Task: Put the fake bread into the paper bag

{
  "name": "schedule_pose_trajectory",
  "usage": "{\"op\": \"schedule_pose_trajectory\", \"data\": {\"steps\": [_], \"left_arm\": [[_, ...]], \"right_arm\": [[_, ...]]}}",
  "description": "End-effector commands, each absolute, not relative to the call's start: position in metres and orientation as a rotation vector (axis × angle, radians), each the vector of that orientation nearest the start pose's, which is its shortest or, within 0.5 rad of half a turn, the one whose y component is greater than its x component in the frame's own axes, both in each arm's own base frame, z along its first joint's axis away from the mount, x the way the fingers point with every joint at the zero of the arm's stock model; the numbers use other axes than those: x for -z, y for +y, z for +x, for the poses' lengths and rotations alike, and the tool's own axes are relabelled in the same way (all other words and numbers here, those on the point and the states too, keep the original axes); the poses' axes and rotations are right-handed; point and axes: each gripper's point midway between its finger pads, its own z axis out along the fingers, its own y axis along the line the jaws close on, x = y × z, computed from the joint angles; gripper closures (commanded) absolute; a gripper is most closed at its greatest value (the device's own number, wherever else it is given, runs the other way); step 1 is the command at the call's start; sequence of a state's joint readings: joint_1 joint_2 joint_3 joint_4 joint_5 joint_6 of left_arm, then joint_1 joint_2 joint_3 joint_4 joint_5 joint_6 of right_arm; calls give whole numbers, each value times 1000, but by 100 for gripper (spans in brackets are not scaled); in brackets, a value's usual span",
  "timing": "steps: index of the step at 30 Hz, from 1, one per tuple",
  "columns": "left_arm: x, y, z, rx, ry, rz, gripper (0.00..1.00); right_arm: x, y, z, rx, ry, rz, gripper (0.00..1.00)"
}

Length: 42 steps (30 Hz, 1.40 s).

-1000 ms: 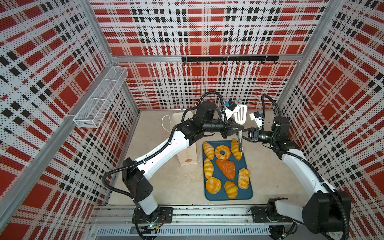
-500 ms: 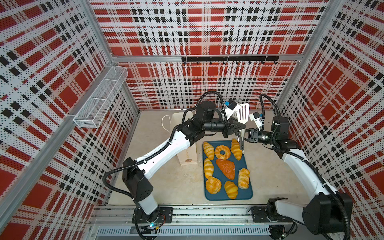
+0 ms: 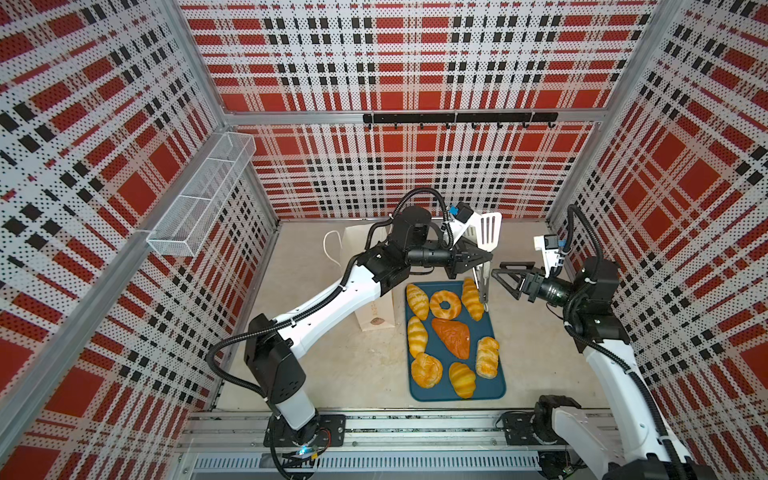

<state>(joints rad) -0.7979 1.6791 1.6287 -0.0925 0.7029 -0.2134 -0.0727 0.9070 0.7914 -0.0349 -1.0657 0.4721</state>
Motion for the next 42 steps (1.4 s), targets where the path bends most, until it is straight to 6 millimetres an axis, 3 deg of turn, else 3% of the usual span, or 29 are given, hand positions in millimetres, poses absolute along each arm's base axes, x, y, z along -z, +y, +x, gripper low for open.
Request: {"op": "schedule_pose_trajectory", "data": {"steps": [1, 12, 16, 22, 42], "left_arm": [[-434, -424, 257, 1345, 1407, 1047, 93], [-443, -426, 245, 1388, 1341, 1051, 92], [-443, -429, 242, 1396, 1328, 1052, 92], [-442, -432, 240, 1399, 1328, 1053, 92], [-438, -445, 221, 1429, 1290, 1077, 92]], "right_arm": [[-342, 134, 266, -1189, 1662, -431, 0], [-355, 142, 260, -1410, 1510, -438, 0], [-351, 158, 260, -1469, 1516, -480, 0], [-350, 175, 259, -1476, 1512, -523, 0], [-368, 175, 265, -1470, 1460, -506, 2]]}}
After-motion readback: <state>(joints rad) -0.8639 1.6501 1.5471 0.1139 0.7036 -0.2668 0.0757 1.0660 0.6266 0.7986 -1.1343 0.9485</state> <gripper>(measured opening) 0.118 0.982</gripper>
